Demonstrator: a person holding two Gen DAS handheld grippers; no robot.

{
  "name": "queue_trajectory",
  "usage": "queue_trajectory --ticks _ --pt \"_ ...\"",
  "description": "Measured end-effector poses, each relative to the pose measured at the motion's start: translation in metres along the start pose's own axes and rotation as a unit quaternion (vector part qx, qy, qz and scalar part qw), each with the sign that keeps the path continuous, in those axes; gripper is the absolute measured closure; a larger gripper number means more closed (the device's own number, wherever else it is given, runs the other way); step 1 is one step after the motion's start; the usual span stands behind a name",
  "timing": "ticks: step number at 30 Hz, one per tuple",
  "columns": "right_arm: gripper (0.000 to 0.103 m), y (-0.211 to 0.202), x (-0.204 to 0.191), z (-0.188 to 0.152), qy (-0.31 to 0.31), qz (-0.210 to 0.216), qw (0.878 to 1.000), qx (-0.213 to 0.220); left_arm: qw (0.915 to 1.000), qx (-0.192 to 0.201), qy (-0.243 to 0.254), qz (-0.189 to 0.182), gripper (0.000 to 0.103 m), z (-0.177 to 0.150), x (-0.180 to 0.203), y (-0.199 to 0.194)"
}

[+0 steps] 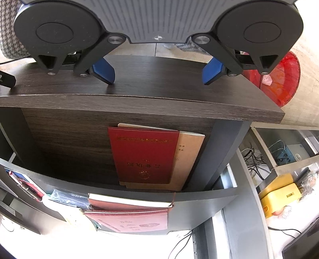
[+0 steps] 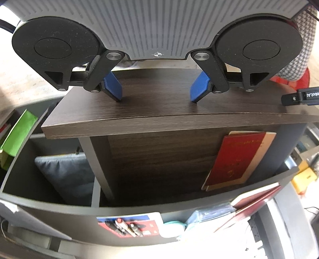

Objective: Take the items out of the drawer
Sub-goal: 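Push the open top drawer shut with both tools against its front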

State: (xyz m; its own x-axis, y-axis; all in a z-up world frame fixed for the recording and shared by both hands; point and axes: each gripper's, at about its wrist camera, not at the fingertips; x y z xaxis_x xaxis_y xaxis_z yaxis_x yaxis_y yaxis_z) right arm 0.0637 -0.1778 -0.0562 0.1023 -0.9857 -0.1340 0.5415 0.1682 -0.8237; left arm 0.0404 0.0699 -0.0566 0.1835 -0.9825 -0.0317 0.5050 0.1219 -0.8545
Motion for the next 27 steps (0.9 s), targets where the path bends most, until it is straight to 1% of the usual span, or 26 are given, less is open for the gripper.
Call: queue_trajectory --ticks 8,16,19,22,27 --pt "0.023 0.018 -0.003 0.019 -0.006 -0.013 0.999 0.04 0.9995 0.017 -0.024 -0.009 0.007 0.023 0.0 0.019" --pt "0.024 0.039 -0.007 0.049 -0.013 -0.027 0.998 0.06 0.9992 0.031 -0.023 -0.009 0.007 0.056 0.004 0.037" --pt "0.023 0.046 -0.006 0.06 -0.014 -0.027 0.998 0.062 0.9993 0.028 -0.021 -0.011 0.005 0.064 0.006 0.045" --pt "0.022 0.051 -0.003 0.064 -0.01 -0.023 0.997 0.069 0.9994 0.025 -0.019 -0.015 0.005 0.069 0.008 0.053" --pt "0.022 0.059 -0.004 0.067 -0.014 -0.032 0.995 0.095 0.9992 0.027 -0.02 -0.02 0.004 0.081 0.01 0.061"
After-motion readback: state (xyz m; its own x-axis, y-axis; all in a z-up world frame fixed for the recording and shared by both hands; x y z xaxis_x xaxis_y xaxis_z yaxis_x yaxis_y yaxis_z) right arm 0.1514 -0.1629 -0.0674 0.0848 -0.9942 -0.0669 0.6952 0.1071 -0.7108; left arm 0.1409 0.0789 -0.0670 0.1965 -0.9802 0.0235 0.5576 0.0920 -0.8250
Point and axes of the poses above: each gripper's, at about its wrist camera, not at the fingertips, and y roughly the way its jaws point, x to its right, z to its top, and after that the axes turned 8 degrees about -x, right-handed
